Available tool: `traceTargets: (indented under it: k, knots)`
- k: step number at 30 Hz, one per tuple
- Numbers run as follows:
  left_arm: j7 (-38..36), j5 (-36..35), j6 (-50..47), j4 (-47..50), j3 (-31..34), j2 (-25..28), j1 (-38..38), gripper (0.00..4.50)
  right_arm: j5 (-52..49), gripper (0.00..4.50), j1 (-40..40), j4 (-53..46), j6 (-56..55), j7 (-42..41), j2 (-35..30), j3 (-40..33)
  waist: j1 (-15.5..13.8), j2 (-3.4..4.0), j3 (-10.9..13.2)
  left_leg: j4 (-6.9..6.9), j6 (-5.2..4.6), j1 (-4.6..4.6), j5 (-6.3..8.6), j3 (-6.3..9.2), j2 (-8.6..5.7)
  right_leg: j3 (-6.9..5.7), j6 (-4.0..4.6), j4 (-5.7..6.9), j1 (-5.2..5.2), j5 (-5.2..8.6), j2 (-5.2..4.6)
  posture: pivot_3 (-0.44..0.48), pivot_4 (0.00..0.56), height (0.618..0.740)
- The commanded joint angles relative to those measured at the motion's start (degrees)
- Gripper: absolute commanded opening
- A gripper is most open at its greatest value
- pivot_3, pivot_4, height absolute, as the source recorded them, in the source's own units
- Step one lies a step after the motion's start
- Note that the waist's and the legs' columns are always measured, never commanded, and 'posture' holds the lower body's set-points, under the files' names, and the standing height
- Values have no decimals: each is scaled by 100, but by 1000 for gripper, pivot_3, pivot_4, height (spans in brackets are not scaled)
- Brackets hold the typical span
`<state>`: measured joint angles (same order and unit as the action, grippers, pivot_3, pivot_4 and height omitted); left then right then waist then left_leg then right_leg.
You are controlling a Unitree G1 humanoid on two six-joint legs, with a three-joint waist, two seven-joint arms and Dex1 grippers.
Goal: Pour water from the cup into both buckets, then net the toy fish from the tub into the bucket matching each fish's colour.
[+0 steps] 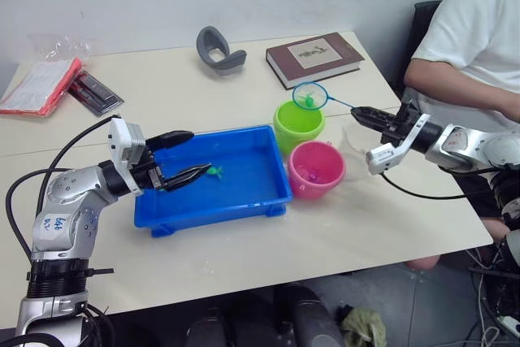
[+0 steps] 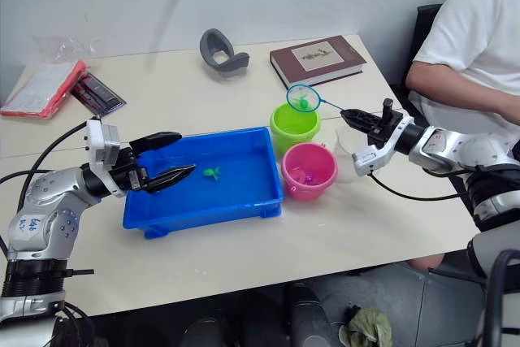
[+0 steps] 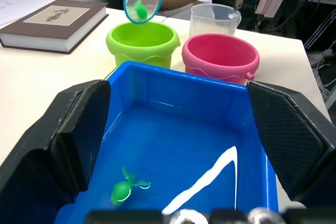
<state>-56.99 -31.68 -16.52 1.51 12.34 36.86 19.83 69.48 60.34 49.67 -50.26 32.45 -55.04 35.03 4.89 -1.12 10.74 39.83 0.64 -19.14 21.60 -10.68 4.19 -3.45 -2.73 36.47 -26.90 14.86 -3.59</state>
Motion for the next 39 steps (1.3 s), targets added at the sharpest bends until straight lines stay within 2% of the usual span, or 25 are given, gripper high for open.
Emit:
traceTargets:
  k: [1,2,5,8,10,14,17,21,24,25,27,29,30,31,35,39]
  knots:
    - [11,-9,120,155,67,6,2,4458,-194,0,325,285,298,144,-53,-210,3,0,0,0,1,0,0,-1,2,1,0,0,-1,0,0,0,150,740]
    - [31,-12,130,145,85,-3,4,4458,-264,0,398,417,430,146,-38,-275,3,0,0,-1,1,-2,0,-4,1,3,0,1,-5,0,1,0,150,740]
    - [38,-11,115,191,33,-25,-24,4458,63,0,185,-118,-209,262,-75,191,2,0,0,-6,-1,-6,-1,-26,-5,29,0,16,-30,0,1,0,150,740]
    - [107,-10,141,179,73,-49,-28,4458,-147,0,320,292,215,252,-3,-33,4,-1,0,-11,3,-7,-1,-39,-5,39,1,17,-43,-1,2,0,150,740]
    - [99,-26,111,221,58,-47,-50,4458,57,0,155,-181,-247,319,-33,215,4,-1,-1,-15,1,-6,-2,-65,-19,61,1,37,-59,-1,3,0,150,740]
    - [115,-12,156,164,104,-34,-42,4458,-57,0,361,239,195,356,-28,42,10,-1,-1,-17,3,-4,-2,-72,-23,67,1,37,-65,0,2,0,150,740]
    - [143,-46,112,191,112,-41,-45,4458,75,0,268,-26,-141,351,-35,274,10,-1,-1,-17,2,-4,-2,-76,-22,70,1,38,-65,0,3,0,150,740]
    - [164,-25,157,230,163,-14,-91,4458,-559,0,269,219,-95,76,-52,-164,24,-1,-1,-19,3,-3,-3,-78,-23,71,1,38,-67,0,4,0,150,740]
    - [62,-43,172,286,239,101,-239,4458,-1486,0,169,77,-851,-599,-61,-444,33,-1,-1,-22,3,-1,-3,-79,-24,73,1,37,-66,0,6,0,150,740]
    - [14,-69,188,292,322,167,-307,4458,-2097,0,142,72,-1160,-1133,-18,-549,39,-1,-1,-22,3,-1,-3,-79,-23,72,1,36,-66,0,6,0,150,740]
    - [-97,-136,217,301,546,328,-471,4458,-3988,0,-7,-160,-1443,-2673,94,-587,60,-2,0,-22,3,0,-3,-79,-23,71,1,36,-66,0,7,0,150,740]
    - [-225,-196,234,267,799,509,-679,4458,-7216,0,-784,-1878,231,-5241,102,-539,83,-2,-1,-23,3,6,-3,-77,-20,71,1,35,-61,0,10,0,150,740]
    - [-264,-208,241,248,870,566,-745,4458,-8333,0,-1106,-2619,1060,-6155,81,-591,76,-5,-2,-23,4,10,-3,-71,-9,67,1,32,-56,0,12,0,150,740]
    - [-326,-207,276,214,961,637,-832,4458,-9136,0,-1334,-3333,1779,-6644,69,-728,61,-4,-2,-22,3,12,-3,-31,17,67,1,34,-53,0,13,0,150,740]
    - [-553,-212,355,37,1401,901,-1215,4458,-10835,0,-1803,-5561,4583,-7436,-112,-955,-26,-2,0,10,-7,-2,3,-15,20,62,7,49,-59,-6,3,0,150,740]
    - [-639,-167,482,-130,1620,1000,-1480,4458,-10979,0,-2046,-6438,5874,-7396,101,-1272,-141,-19,-11,17,-10,-4,11,-10,26,40,21,39,-55,-12,1,0,150,740]
